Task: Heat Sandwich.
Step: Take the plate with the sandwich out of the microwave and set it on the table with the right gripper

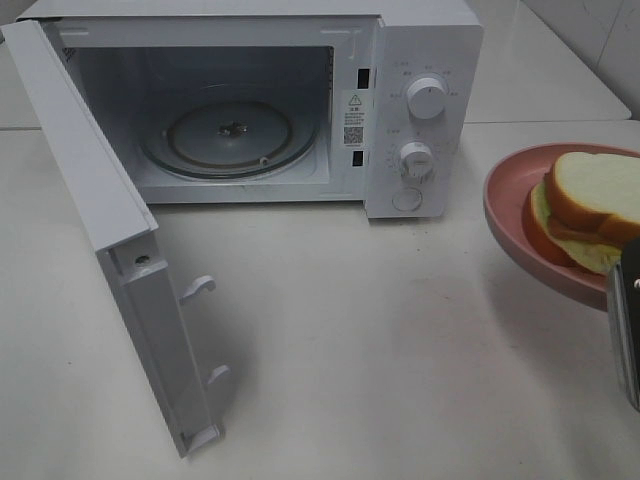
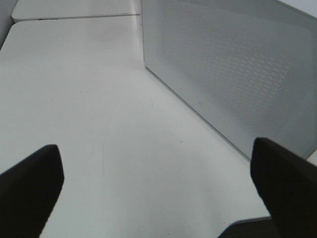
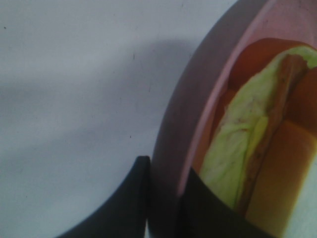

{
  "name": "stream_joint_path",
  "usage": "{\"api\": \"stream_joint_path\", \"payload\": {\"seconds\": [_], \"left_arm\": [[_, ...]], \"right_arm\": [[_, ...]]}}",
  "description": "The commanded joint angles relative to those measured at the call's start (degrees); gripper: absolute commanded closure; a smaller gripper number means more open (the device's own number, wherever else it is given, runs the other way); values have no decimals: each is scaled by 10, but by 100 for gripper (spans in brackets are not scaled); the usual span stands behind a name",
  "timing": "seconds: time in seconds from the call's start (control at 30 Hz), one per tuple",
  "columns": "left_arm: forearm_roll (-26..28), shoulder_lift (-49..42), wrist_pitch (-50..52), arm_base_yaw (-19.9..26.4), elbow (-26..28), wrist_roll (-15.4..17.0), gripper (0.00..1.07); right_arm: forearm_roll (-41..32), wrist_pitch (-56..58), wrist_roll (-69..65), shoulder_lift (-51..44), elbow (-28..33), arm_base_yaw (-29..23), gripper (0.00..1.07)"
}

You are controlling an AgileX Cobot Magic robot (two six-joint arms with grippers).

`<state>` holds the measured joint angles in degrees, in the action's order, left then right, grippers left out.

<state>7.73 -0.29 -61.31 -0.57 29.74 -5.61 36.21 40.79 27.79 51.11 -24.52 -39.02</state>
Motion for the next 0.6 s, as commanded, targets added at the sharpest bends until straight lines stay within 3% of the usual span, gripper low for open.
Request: {"api": "stream_joint_path", "payload": {"seconds": [0.03, 0.6], "left_arm": [[5, -9, -2, 3, 0, 1, 9], [5, -9, -2, 3, 0, 1, 9]], "right_arm": [[47, 25, -70, -3, -2, 3, 107], [94, 79, -289, 39, -15, 3, 107]]}}
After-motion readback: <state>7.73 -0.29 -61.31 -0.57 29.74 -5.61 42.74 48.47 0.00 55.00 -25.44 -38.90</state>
